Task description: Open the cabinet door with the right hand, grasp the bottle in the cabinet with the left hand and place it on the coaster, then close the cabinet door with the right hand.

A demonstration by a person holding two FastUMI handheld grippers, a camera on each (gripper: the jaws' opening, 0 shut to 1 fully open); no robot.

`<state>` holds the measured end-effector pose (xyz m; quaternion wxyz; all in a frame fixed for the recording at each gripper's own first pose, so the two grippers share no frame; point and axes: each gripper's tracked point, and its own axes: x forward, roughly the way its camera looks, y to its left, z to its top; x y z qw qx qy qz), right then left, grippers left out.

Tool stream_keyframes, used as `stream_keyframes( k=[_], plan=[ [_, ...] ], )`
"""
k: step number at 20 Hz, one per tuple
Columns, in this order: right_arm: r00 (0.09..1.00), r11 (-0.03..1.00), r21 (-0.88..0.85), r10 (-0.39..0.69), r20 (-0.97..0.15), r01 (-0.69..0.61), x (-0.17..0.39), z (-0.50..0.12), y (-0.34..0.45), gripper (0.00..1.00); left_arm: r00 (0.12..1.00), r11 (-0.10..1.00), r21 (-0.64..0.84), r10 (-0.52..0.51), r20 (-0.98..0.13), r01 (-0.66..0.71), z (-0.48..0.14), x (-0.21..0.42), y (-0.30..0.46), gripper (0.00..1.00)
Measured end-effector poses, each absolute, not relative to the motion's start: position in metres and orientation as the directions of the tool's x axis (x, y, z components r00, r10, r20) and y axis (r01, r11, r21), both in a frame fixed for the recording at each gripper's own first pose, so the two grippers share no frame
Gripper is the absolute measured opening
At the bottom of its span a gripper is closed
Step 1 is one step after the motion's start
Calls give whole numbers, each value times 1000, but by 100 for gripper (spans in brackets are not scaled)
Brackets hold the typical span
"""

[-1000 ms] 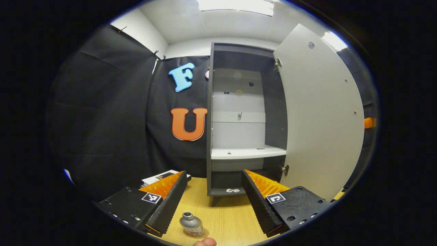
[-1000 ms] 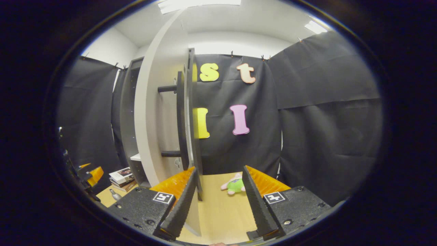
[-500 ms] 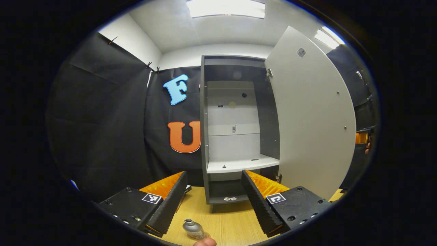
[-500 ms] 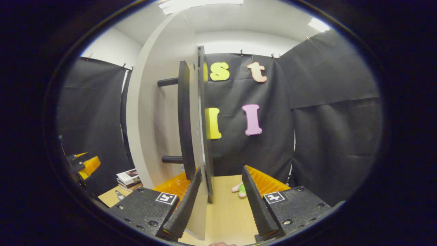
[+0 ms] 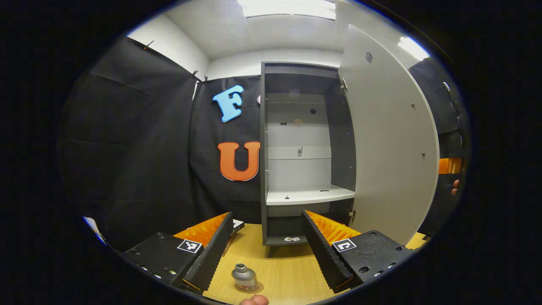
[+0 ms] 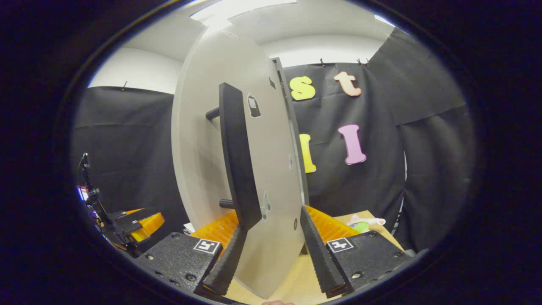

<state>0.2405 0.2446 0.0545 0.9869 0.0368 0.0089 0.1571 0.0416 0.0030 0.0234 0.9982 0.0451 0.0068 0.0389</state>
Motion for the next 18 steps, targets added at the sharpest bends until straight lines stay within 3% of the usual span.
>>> stream_keyframes(
  k=[2, 4, 5, 10, 18],
  plan=[
    [945, 945, 34, 326, 1, -326, 238, 58, 261, 75, 995, 991, 93, 95, -13, -93, 23, 39, 11, 96],
    [940, 939, -34, 342, 8, -342, 236, 63, 278, 82, 994, 990, 91, 110, -18, -108, 21, 37, 16, 96],
    [938, 936, -59, 347, 7, -346, 236, 62, 286, 78, 993, 989, 89, 117, -20, -115, 20, 37, 19, 96],
    [908, 903, -102, 419, -7, -418, 241, 53, 339, 78, 988, 986, 82, 151, -26, -149, 19, 30, 38, 96],
    [869, 863, -122, 495, 14, -490, 306, 46, 430, 82, 975, 973, 68, 221, -33, -219, 18, 13, 72, 96]
  ],
)
